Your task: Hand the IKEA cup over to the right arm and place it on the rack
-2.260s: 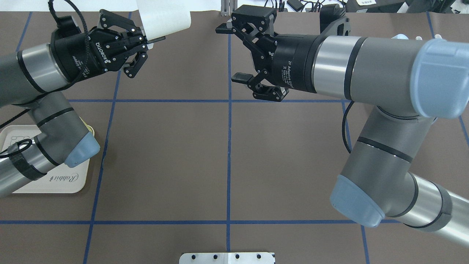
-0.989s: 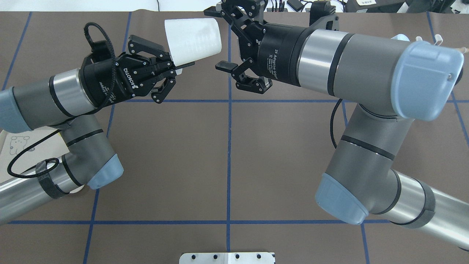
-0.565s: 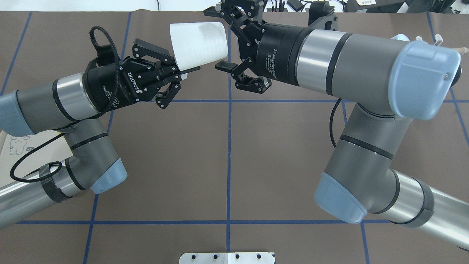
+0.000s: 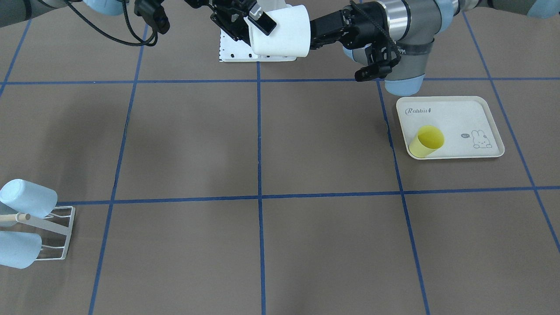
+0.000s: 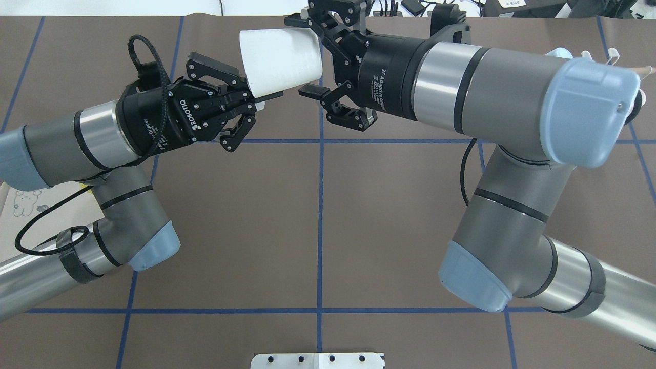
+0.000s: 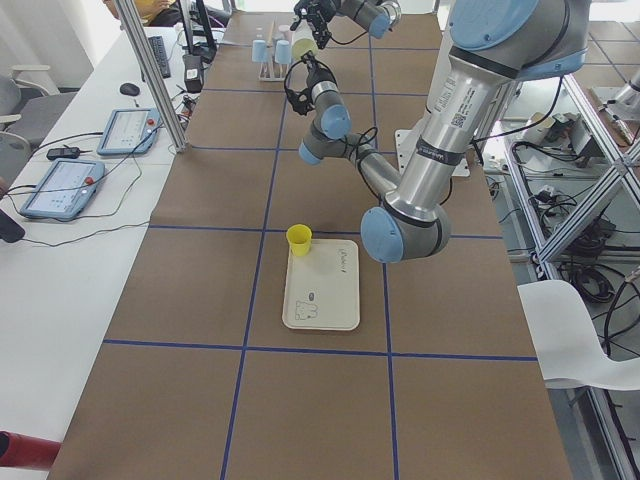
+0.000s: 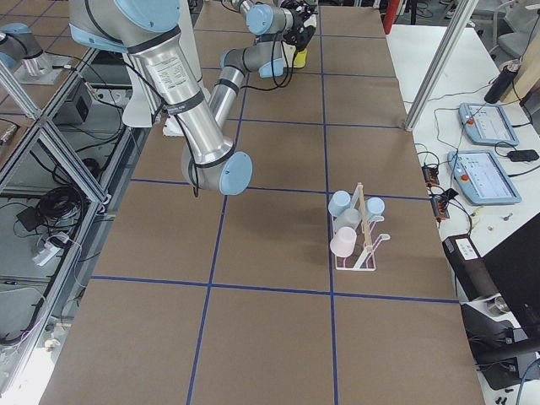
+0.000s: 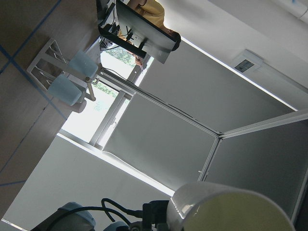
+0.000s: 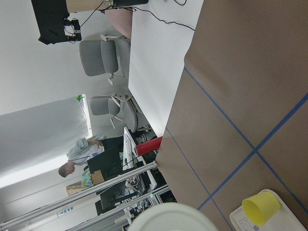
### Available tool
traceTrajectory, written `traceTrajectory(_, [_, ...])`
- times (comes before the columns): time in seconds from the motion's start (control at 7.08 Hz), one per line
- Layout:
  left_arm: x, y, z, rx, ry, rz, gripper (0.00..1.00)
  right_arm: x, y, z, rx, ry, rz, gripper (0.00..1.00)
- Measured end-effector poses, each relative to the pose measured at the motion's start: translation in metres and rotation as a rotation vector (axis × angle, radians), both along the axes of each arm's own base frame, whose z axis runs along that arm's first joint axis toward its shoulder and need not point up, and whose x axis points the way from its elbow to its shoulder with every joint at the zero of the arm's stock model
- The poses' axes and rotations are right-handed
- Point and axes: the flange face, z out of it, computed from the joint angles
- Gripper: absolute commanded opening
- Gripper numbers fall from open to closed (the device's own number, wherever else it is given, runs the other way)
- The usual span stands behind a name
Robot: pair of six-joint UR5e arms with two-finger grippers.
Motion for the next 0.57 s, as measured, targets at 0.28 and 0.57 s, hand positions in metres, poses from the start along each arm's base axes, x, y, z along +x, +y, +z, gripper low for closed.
traceTrajectory(0.28, [-0.0024, 0.0018, -0.0023, 0.001, 0.004, 0.000, 0.63, 0.0017, 0.0009, -0.0041, -0.015, -0.022, -0.006, 0.00])
traceTrajectory(0.57, [-0.0038, 0.0016, -0.0016, -0.003, -0.001, -0.001, 0.69, 0.0018, 0.0015, -0.0055, -0.020, -0.029, -0.009, 0.00])
